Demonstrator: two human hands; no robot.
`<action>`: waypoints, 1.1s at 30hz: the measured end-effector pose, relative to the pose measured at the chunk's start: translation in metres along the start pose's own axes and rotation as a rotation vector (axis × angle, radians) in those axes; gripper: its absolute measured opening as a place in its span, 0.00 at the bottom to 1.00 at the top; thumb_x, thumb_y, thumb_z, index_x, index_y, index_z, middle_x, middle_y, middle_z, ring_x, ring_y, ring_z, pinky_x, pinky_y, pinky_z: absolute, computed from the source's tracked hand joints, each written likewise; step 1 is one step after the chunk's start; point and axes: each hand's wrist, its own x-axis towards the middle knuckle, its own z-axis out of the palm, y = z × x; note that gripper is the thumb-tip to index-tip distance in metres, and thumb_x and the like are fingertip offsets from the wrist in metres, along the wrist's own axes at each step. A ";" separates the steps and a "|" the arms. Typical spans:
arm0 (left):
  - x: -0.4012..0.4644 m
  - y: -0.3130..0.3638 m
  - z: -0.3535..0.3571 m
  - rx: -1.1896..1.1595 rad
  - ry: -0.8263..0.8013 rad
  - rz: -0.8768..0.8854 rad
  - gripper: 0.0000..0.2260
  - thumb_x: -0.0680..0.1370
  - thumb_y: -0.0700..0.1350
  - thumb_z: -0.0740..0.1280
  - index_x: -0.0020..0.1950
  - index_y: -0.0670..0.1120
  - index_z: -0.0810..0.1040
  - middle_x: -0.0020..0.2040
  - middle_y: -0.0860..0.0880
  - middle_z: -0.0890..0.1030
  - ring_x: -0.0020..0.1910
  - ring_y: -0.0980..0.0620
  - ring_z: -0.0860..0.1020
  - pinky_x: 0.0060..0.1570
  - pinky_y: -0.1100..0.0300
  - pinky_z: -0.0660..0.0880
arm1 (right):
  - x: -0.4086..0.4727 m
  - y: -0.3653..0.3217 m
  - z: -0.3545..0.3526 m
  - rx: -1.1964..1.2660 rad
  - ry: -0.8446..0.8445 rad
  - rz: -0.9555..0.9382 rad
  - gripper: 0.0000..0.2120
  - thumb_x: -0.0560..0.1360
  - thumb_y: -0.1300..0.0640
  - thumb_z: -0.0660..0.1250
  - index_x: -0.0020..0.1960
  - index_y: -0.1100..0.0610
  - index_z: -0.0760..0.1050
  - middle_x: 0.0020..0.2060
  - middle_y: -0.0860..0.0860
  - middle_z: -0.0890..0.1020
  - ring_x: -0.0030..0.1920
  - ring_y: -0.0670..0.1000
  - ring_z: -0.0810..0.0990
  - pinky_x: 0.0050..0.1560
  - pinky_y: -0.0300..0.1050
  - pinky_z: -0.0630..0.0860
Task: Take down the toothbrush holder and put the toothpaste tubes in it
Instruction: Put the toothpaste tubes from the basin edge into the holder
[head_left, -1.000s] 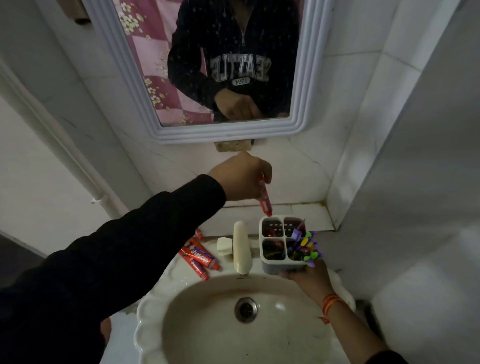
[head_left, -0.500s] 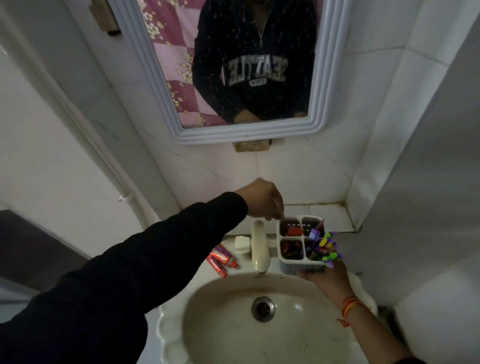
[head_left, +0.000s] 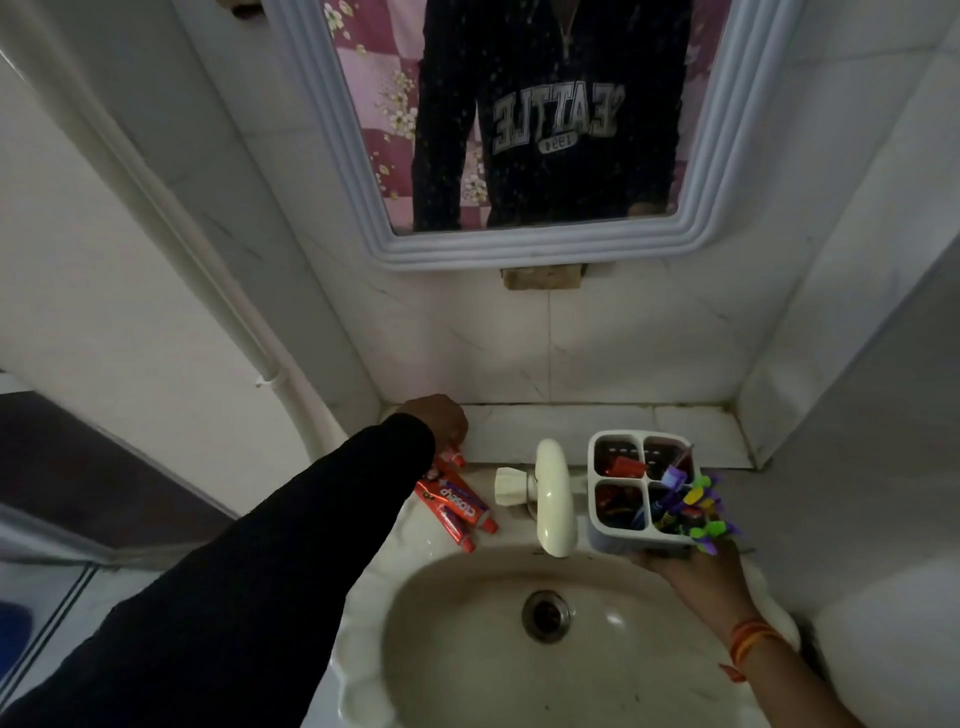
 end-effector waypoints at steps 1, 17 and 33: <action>0.001 0.001 0.002 0.061 -0.011 0.007 0.19 0.67 0.43 0.78 0.57 0.42 0.84 0.57 0.47 0.84 0.55 0.44 0.84 0.51 0.57 0.79 | -0.001 -0.001 0.000 0.003 -0.007 -0.002 0.34 0.56 0.63 0.84 0.51 0.39 0.73 0.48 0.33 0.76 0.52 0.23 0.71 0.51 0.21 0.66; -0.053 0.058 -0.072 0.288 0.332 0.396 0.12 0.76 0.53 0.69 0.60 0.56 0.82 0.53 0.52 0.82 0.47 0.50 0.80 0.42 0.56 0.74 | -0.001 -0.002 -0.003 -0.049 -0.018 0.061 0.26 0.57 0.64 0.82 0.50 0.48 0.78 0.43 0.40 0.80 0.52 0.46 0.78 0.46 0.22 0.68; -0.083 0.183 -0.108 -0.023 0.231 0.462 0.11 0.78 0.43 0.71 0.59 0.44 0.84 0.55 0.47 0.85 0.52 0.49 0.83 0.56 0.57 0.80 | -0.004 0.002 -0.001 0.033 0.008 0.137 0.27 0.53 0.56 0.81 0.51 0.52 0.79 0.46 0.48 0.85 0.51 0.48 0.82 0.46 0.28 0.75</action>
